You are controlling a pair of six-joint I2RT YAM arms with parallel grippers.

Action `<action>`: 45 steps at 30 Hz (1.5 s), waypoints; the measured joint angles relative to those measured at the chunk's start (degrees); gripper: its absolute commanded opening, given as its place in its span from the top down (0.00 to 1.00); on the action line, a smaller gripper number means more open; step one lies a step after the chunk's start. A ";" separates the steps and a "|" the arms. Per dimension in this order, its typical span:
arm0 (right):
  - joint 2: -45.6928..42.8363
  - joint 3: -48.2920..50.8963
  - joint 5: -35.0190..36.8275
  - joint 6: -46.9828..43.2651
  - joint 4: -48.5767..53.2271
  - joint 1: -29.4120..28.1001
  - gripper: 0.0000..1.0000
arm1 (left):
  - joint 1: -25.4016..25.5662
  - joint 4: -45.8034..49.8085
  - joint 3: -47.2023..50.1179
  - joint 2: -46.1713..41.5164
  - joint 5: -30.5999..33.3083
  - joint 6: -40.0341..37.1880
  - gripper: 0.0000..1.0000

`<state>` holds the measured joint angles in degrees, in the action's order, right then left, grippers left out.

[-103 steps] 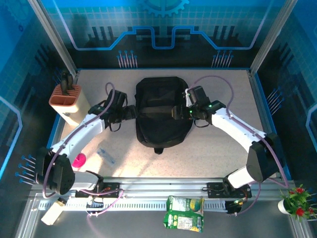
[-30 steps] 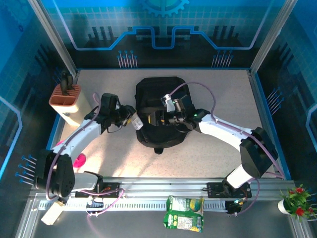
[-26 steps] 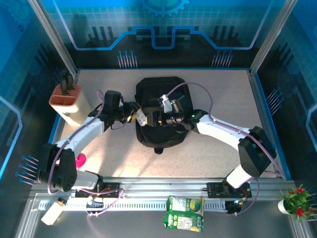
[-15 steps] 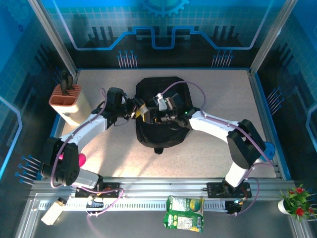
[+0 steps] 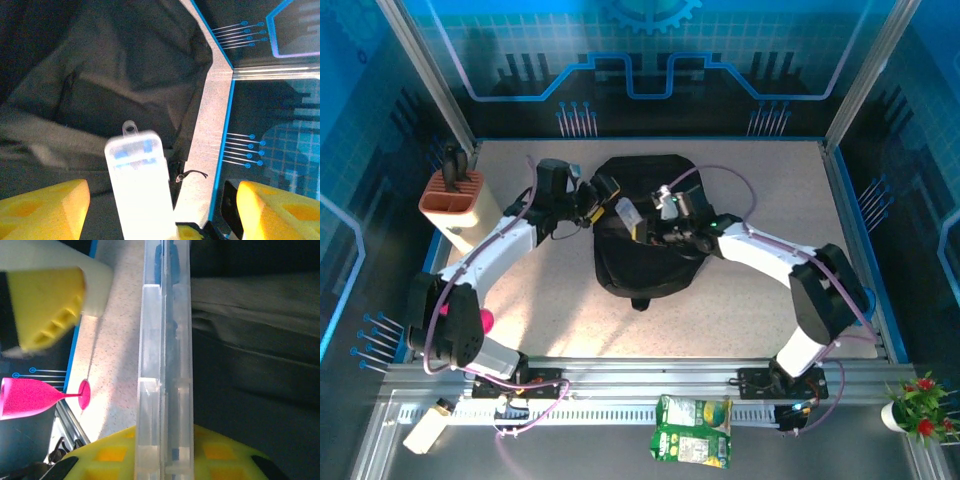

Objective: Pack the student bag
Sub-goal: Pass the loose stationery, then rotate the student bag at the top-center of the table, then adjust the student bag at the top-center of the table.

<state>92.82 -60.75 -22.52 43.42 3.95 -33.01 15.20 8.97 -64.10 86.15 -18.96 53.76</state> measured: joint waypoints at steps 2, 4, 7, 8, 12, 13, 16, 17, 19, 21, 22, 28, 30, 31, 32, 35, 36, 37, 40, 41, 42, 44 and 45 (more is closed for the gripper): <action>-3.10 2.32 -0.59 -1.01 2.67 2.23 0.90 | 0.04 1.31 -3.50 3.04 -0.09 -3.61 0.24; -6.38 4.20 -0.70 -2.38 5.97 4.11 0.90 | 0.22 2.51 -6.49 6.29 -0.44 -6.84 0.25; -10.75 5.86 -0.70 -4.61 11.87 5.51 0.90 | 1.05 4.59 -10.49 11.32 -0.46 -11.15 0.26; -11.89 6.16 -0.74 -5.31 13.90 5.66 0.91 | 1.40 5.42 -11.72 12.90 -0.46 -12.48 0.26; -14.60 7.10 -1.16 -7.28 21.22 5.68 0.91 | 3.06 8.94 -17.84 19.54 -0.44 -17.40 0.30; -14.95 7.39 -1.14 -7.48 22.38 5.68 0.91 | 3.41 9.68 -19.08 20.87 -0.44 -18.29 0.30; -15.67 8.59 -0.96 -7.69 26.23 5.77 0.91 | 4.42 11.89 -22.67 24.55 -0.42 -20.81 0.35; -15.67 8.85 -0.87 -7.72 27.36 5.92 0.91 | 4.72 12.37 -23.17 25.33 -0.42 -21.35 0.37; -15.65 9.07 -0.44 -7.72 29.18 6.78 0.91 | 5.20 13.31 -23.30 26.12 -0.42 -22.14 0.40; -15.37 9.05 0.24 -7.93 30.18 8.37 0.91 | 5.62 14.47 -23.30 26.56 -0.42 -22.69 0.42; -14.99 9.01 0.81 -8.17 30.53 9.25 0.91 | 5.77 14.78 -23.23 26.56 -0.42 -22.75 0.43; -10.23 4.70 4.55 -10.14 31.08 14.16 0.91 | 6.84 13.97 -20.09 25.77 -1.22 -22.47 0.51; -8.39 3.02 6.01 -10.49 30.86 15.72 0.91 | 7.67 13.60 -18.99 25.55 -2.12 -22.18 0.53; -7.78 2.47 6.51 -10.51 30.71 16.24 0.91 | 8.24 13.38 -18.75 25.55 -2.45 -22.16 0.55; -7.23 1.92 7.04 -10.51 30.45 16.72 0.92 | 9.03 13.05 -18.49 25.55 -2.64 -21.99 0.56; -6.80 1.09 7.74 -10.49 29.66 17.92 0.91 | 11.85 11.52 -17.05 24.90 -3.06 -20.70 0.58; -6.82 0.85 7.80 -10.49 29.35 18.18 0.91 | 12.66 11.15 -16.57 24.48 -3.10 -20.26 0.60; -6.88 0.72 7.76 -10.47 29.09 18.36 0.91 | 13.29 10.78 -16.13 24.11 -3.23 -19.65 0.62; -8.13 0.74 7.06 -10.23 28.04 18.47 0.89 | 14.67 9.31 -15.26 23.41 -3.45 -18.08 0.68; -8.94 0.79 6.34 -9.94 27.52 18.45 0.89 | 14.93 8.66 -14.84 23.26 -3.45 -17.68 0.70; -9.88 0.87 5.11 -9.49 26.69 18.47 0.89 | 15.06 8.17 -14.32 23.02 -3.41 -17.27 0.71; -11.34 1.07 2.27 -8.28 24.63 18.45 0.89 | 15.08 7.39 -13.22 22.53 -3.32 -16.33 0.73; -11.65 1.09 0.83 -7.56 23.61 18.34 0.89 | 15.08 7.26 -12.83 22.34 -3.13 -16.15 0.75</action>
<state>81.17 -59.66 -21.69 35.86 27.55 -14.68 30.28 16.23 -76.93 108.49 -22.09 37.60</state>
